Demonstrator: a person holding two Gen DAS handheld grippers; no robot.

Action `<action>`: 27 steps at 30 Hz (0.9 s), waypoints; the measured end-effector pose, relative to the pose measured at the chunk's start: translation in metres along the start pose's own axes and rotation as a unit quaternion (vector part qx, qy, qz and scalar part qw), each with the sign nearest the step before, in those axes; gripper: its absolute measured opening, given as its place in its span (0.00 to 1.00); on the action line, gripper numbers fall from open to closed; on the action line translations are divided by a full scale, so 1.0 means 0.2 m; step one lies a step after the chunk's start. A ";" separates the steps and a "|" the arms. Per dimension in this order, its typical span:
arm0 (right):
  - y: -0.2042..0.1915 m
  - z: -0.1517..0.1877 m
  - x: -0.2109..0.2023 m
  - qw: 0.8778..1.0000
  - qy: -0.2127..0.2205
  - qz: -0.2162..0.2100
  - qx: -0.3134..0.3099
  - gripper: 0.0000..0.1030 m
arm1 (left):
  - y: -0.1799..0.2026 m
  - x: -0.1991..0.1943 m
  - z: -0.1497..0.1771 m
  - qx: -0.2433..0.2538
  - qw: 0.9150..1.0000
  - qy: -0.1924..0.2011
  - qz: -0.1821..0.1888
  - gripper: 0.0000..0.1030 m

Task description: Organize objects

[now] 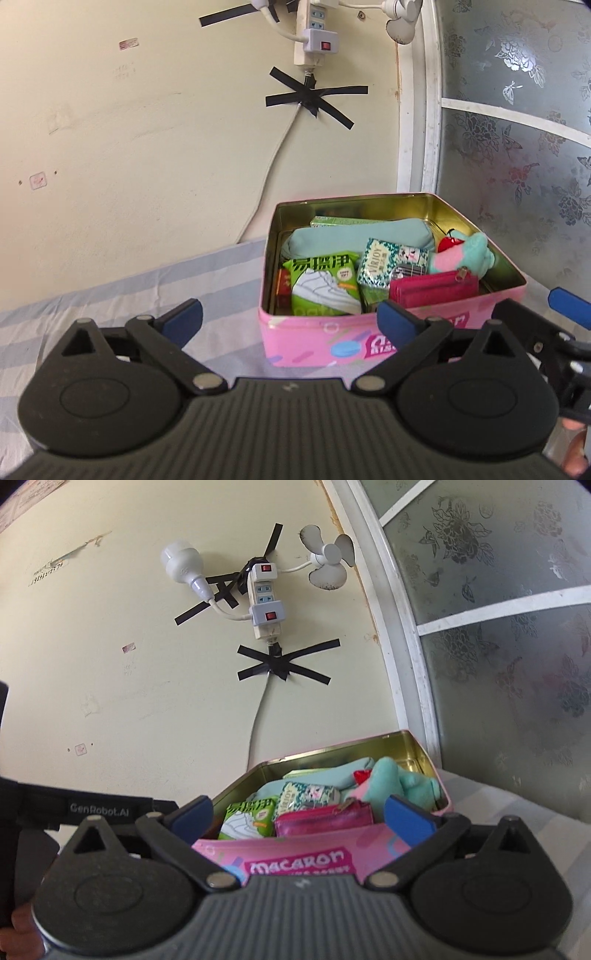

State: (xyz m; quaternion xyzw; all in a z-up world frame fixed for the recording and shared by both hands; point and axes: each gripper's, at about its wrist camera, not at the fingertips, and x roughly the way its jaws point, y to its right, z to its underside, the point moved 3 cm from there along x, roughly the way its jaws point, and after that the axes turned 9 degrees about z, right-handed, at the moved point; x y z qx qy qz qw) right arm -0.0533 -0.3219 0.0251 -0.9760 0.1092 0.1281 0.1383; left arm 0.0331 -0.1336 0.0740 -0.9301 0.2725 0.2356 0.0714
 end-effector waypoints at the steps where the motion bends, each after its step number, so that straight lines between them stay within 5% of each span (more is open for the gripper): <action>1: -0.01 0.01 -0.01 1.000 -0.002 0.000 0.002 1.00 | -0.01 -0.01 0.01 -0.004 1.000 -0.001 -0.001 1.00; 27: -0.10 0.03 -0.16 1.000 0.002 -0.013 -0.015 1.00 | -0.09 -0.16 0.07 -0.031 0.999 0.008 -0.027 1.00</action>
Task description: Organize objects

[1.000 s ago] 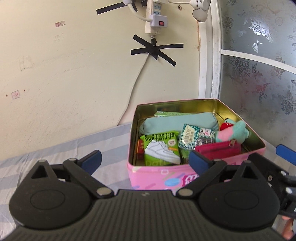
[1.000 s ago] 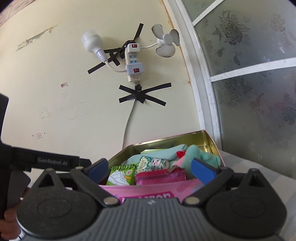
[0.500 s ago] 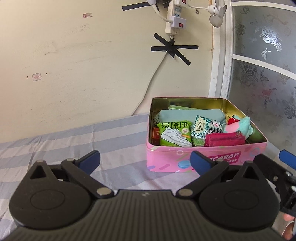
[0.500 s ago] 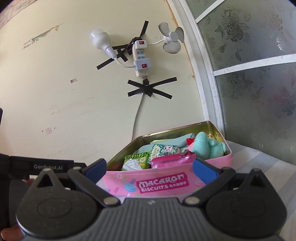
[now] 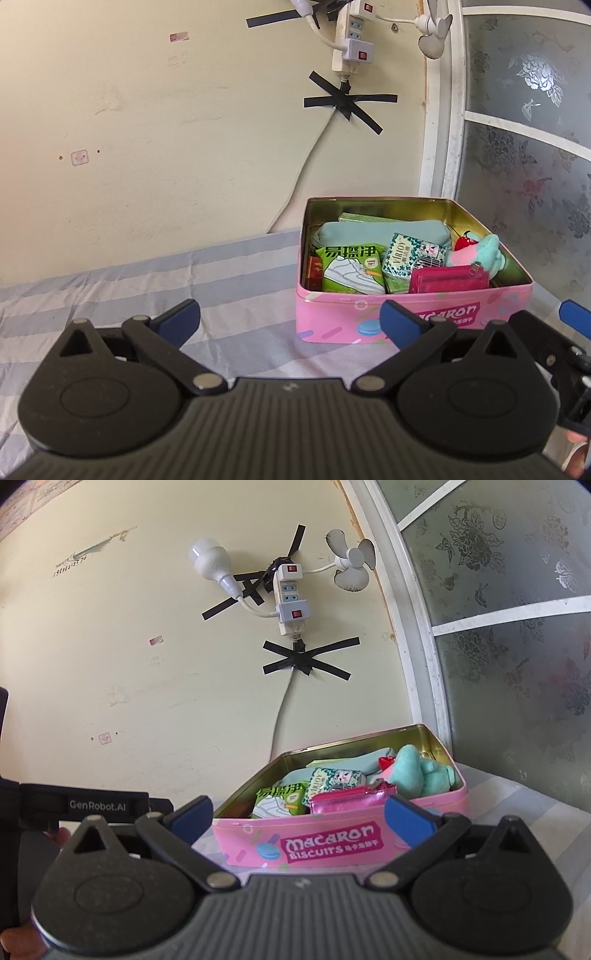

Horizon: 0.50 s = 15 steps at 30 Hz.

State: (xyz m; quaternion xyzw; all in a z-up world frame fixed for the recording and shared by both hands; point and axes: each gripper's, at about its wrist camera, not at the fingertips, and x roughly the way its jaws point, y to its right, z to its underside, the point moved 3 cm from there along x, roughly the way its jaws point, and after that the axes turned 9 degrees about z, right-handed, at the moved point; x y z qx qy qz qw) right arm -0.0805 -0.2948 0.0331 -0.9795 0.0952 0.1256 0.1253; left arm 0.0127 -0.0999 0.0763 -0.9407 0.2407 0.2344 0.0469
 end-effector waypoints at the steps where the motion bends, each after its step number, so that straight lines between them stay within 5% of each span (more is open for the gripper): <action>1: 0.00 0.00 0.00 1.000 0.000 0.001 0.001 1.00 | 0.00 0.00 0.00 0.001 1.000 0.000 0.000 1.00; 15: 0.07 0.02 0.03 1.000 -0.007 0.007 0.020 1.00 | 0.07 0.06 0.02 0.023 1.000 -0.015 -0.009 1.00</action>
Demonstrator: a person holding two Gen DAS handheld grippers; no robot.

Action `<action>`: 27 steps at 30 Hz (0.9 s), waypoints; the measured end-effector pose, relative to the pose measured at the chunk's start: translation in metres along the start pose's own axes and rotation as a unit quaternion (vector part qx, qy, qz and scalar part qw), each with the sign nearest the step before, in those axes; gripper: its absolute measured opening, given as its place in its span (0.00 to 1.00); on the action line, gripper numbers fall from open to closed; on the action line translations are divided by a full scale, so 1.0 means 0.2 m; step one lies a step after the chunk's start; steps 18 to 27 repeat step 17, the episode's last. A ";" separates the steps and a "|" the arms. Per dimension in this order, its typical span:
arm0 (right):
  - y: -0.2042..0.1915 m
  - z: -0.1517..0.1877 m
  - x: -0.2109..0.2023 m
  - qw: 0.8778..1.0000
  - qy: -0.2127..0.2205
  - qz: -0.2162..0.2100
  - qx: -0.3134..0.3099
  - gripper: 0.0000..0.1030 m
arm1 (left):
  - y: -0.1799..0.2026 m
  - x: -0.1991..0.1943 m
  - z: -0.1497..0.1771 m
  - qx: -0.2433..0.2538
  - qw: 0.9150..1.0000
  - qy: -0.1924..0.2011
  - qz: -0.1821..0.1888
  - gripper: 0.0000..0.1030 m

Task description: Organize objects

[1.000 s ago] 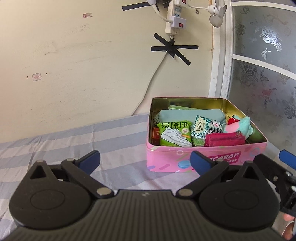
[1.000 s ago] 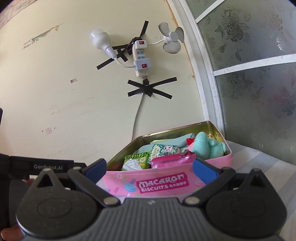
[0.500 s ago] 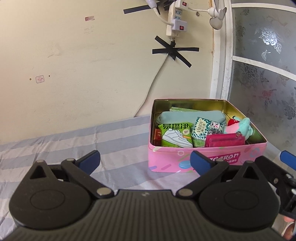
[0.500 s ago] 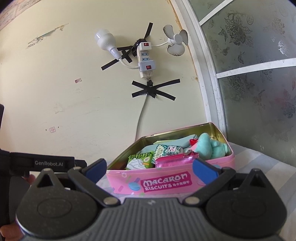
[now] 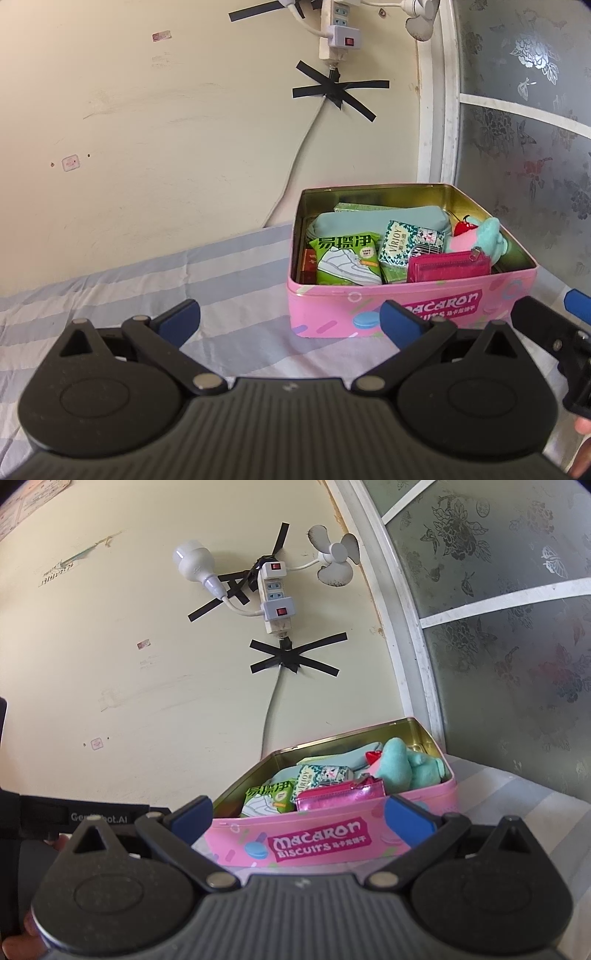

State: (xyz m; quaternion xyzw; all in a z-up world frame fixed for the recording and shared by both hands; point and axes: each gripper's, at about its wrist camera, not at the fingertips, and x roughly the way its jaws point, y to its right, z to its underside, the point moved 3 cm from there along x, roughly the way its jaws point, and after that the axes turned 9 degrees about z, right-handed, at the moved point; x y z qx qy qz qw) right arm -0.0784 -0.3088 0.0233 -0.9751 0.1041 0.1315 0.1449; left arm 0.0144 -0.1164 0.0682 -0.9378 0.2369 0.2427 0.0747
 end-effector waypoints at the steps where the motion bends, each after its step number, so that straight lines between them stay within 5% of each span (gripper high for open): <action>1: 0.01 0.00 0.00 1.000 -0.001 0.001 0.001 1.00 | 0.00 0.01 0.00 0.001 1.000 -0.001 -0.001 1.00; 27: 0.06 0.04 0.07 1.000 -0.013 0.011 0.013 1.00 | 0.07 0.08 0.01 0.026 1.000 -0.009 -0.003 1.00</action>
